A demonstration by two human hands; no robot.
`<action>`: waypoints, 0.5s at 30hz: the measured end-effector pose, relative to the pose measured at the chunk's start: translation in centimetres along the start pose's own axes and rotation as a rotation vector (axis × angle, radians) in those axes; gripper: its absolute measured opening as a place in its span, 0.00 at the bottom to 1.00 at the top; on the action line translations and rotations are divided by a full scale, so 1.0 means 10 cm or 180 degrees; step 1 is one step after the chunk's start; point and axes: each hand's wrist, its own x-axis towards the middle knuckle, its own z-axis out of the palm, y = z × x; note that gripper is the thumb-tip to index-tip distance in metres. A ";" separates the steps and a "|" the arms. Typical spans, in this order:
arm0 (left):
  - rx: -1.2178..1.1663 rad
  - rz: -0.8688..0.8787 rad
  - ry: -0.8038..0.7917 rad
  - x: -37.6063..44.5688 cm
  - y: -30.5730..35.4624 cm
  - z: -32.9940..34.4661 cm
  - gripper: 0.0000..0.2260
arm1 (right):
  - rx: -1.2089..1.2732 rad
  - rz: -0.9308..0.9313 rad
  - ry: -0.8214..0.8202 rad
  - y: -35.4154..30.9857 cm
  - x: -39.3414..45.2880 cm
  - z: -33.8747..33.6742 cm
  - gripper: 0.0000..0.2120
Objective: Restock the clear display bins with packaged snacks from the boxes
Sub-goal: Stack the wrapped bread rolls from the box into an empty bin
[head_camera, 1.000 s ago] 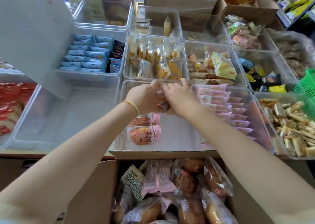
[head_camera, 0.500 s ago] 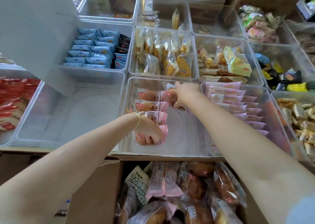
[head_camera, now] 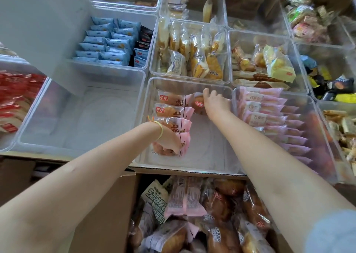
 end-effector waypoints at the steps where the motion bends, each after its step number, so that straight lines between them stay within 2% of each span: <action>1: -0.0137 -0.0129 -0.0049 0.07 -0.04 0.05 0.18 | 0.0145 -0.0008 -0.0007 0.03 -0.01 0.00 0.32; 2: -0.0250 -0.0220 -0.0208 0.15 -0.05 0.08 0.17 | 0.0273 -0.0027 -0.0028 0.06 -0.02 0.00 0.32; 4: -0.0106 -0.0478 -0.0923 0.31 -0.12 0.19 0.11 | 0.0507 -0.0064 -0.0149 0.11 -0.06 -0.05 0.31; 5: -0.0036 -0.0529 -0.1126 0.46 -0.19 0.26 0.10 | 0.0601 -0.0070 -0.0253 0.13 -0.09 -0.08 0.31; 7: 0.0001 -0.0415 -0.1235 0.63 -0.30 0.37 0.12 | 0.0773 -0.0082 -0.0453 0.16 -0.19 -0.20 0.29; 9: -0.0035 -0.0276 -0.0834 0.53 -0.28 0.37 0.22 | 0.1052 -0.0169 -0.0386 0.16 -0.35 -0.36 0.23; 10: -0.0157 -0.0147 -0.0540 0.48 -0.27 0.36 0.23 | 0.1324 -0.0204 -0.0245 0.15 -0.47 -0.45 0.19; 13: -0.0879 0.0242 0.0475 0.25 -0.20 0.32 0.15 | 0.2322 -0.0293 0.0254 0.09 -1.00 -0.71 0.10; 15: -0.1565 0.0564 0.1660 -0.06 -0.13 0.34 0.10 | 0.2971 -0.0416 0.0506 0.01 -1.44 -0.85 0.08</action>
